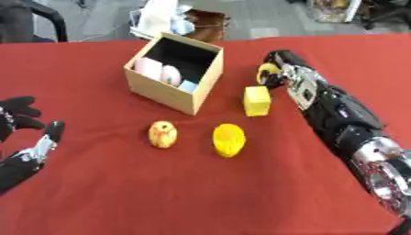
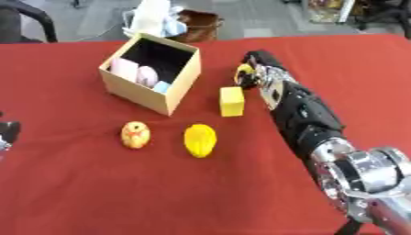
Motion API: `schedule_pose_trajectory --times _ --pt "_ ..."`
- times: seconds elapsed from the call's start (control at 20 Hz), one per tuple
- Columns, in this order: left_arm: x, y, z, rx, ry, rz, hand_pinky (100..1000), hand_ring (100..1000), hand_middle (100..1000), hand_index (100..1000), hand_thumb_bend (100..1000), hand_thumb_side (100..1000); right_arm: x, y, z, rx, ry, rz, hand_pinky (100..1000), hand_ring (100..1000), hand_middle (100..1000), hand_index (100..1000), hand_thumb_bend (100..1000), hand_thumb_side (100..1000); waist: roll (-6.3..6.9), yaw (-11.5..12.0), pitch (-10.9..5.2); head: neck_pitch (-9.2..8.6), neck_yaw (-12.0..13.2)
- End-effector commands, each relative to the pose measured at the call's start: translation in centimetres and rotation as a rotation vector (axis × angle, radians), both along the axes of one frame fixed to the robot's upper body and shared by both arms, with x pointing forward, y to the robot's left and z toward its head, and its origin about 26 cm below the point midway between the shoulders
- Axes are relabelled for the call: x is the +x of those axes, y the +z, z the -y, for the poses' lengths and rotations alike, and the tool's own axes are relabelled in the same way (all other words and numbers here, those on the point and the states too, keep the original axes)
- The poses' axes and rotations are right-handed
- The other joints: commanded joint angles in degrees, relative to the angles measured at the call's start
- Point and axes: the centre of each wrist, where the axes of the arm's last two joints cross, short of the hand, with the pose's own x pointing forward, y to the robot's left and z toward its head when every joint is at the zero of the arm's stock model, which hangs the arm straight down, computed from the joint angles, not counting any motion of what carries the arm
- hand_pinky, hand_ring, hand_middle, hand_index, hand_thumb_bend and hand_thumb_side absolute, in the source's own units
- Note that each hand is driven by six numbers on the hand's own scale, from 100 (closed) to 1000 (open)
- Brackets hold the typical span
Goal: Pick up objects on the table and place them in the box.
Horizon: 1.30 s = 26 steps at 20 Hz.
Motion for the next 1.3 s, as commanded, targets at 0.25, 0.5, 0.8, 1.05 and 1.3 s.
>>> schedule_pose_trajectory --times 0.25,0.5,0.8,1.05,1.3 --pt "0.0 0.3 -0.3 0.000 0.010 0.009 687 544 562 757 490 385 0.2 1.4 0.9 -0.071 -0.028 0.104 524 327 318 444 100 100 -0.60 -0.38 -1.13 0.00 -0.08" --pt "-0.1 0.2 -0.3 -0.004 0.016 0.006 686 544 561 757 484 387 0.7 3.9 0.2 -0.097 0.020 0.191 475 247 215 335 100 100 -0.61 -0.64 -1.21 0.04 -0.22" --pt "-0.1 0.1 -0.4 -0.010 0.026 0.006 689 543 560 757 477 386 1.0 7.2 -1.3 -0.106 0.109 0.286 468 230 198 322 100 100 -0.71 -0.75 -1.40 -0.08 -0.58" --pt "-0.1 0.1 -0.2 -0.015 0.021 0.008 692 543 560 758 474 385 1.1 9.7 -3.8 -0.087 0.201 0.358 458 221 192 320 100 100 -0.73 -0.39 -1.60 -0.17 -0.88" --pt "0.0 0.0 0.2 -0.027 0.006 0.008 693 543 559 758 471 386 0.9 11.3 -7.9 -0.046 0.322 0.414 456 220 193 321 100 100 -0.70 0.66 -1.69 -0.31 -1.74"
